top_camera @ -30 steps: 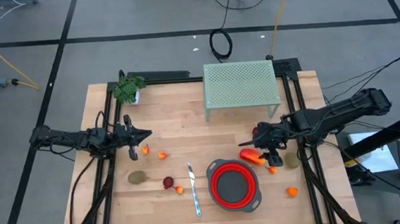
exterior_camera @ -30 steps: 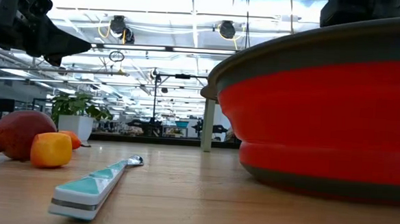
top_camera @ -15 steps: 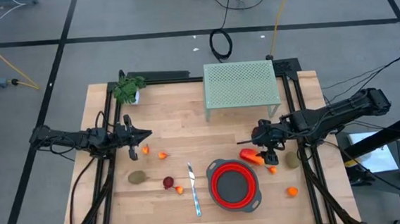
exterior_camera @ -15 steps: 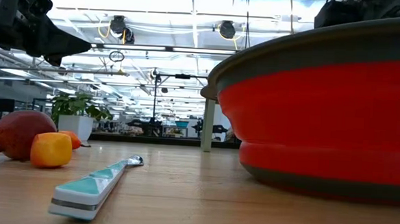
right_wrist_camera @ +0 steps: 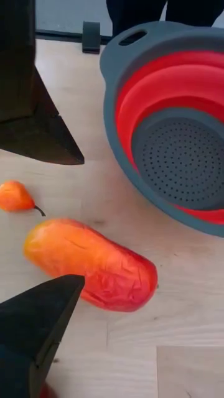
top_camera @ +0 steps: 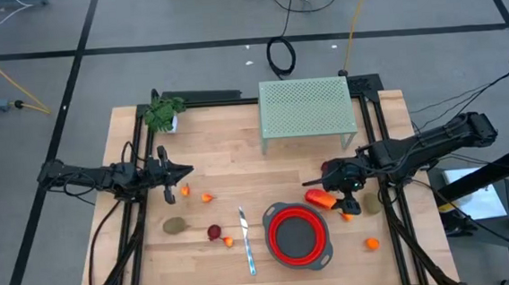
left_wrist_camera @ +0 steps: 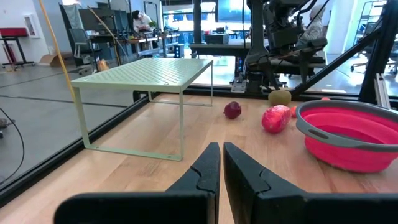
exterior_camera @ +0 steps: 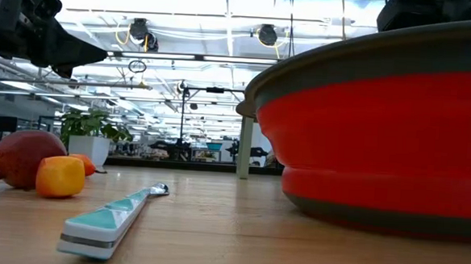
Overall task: Pick & Place Fruit
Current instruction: Put the mango into the red strainer bowl
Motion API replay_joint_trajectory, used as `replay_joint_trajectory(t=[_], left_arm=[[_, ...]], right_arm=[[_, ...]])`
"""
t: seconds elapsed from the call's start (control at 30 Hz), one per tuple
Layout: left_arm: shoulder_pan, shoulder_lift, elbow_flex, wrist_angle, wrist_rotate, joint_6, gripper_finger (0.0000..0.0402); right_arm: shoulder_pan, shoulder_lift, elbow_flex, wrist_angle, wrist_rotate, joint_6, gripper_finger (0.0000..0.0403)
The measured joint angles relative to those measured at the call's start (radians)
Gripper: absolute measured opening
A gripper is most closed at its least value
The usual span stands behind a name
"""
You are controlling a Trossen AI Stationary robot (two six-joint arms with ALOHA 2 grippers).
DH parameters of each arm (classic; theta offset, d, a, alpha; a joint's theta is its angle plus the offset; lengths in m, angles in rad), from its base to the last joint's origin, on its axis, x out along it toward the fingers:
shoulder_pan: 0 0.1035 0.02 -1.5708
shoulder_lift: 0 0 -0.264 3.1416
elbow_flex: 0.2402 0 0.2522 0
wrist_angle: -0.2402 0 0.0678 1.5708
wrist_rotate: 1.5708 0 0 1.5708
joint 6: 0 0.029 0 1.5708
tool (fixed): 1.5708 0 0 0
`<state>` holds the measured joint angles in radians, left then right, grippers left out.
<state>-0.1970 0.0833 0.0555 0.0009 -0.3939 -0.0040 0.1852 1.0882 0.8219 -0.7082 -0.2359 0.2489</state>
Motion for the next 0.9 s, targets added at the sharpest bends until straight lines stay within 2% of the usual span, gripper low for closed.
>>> replay_joint_trajectory(t=[0.13, 0.3, 0.53, 0.6, 0.73, 0.9], left_arm=[[0.0, 0.0, 0.0, 0.0, 0.0, 0.0, 0.0024], [0.0, 0.0, 0.0, -0.001, 0.0, 0.0, 0.0024], [0.0, 0.0, 0.0, -0.001, 0.0, 0.0, 0.0024], [0.0, 0.0, 0.0, -0.001, 0.0, 0.0, 0.0024], [0.0, 0.0, 0.0, -0.001, 0.0, 0.0, 0.0024], [0.0, 0.0, 0.0, -0.001, 0.0, 0.0, 0.0024]], right_arm=[[0.0, 0.0, 0.0, 0.0, 0.001, 0.0, 0.0294], [-0.001, 0.0, 0.0, 0.0, 0.056, 0.002, 0.0307], [0.0, 0.0, 0.0, -0.005, 0.062, 0.001, 0.0376], [0.0, 0.0, 0.0, -0.014, 0.107, 0.004, 0.0393], [0.0, 0.0, 0.0, -0.015, 0.185, 0.066, 0.0388], [0.0, 0.0, 0.0, -0.015, 0.181, 0.093, 0.0387]])
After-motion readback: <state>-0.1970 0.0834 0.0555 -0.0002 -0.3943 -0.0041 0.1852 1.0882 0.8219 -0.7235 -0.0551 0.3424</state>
